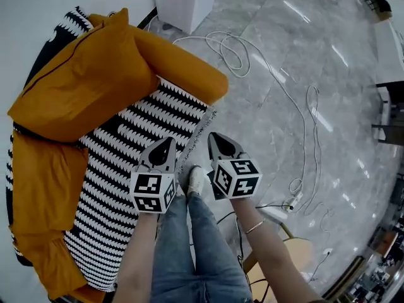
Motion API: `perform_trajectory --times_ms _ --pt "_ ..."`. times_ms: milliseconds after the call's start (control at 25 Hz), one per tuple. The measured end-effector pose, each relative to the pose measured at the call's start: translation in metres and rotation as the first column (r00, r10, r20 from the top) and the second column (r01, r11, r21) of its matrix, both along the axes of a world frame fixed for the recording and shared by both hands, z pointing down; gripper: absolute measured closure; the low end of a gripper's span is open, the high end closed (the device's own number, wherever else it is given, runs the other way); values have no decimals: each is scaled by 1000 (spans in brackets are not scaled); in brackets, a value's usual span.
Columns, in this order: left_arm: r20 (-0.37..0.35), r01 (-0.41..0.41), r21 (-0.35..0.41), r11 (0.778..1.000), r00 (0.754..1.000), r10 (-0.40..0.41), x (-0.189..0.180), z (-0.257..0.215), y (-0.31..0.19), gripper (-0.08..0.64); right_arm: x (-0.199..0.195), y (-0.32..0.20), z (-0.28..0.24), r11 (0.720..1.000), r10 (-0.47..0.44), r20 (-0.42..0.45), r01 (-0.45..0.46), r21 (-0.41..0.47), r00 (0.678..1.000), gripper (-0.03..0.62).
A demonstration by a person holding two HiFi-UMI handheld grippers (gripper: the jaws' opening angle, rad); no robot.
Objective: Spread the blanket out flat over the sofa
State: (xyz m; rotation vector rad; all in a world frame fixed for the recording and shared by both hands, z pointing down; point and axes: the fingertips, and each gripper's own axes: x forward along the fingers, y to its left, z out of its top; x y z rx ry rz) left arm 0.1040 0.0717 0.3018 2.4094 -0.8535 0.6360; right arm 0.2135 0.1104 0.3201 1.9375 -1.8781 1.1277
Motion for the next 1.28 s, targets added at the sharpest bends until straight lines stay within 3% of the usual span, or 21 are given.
perform_trajectory --times_ms 760,1280 --pt "-24 35 75 997 999 -33 -25 -120 19 541 -50 26 -158 979 -93 29 86 185 995 580" --pt "-96 48 152 987 995 -34 -21 -202 41 541 -62 46 -243 942 -123 17 111 316 992 581"
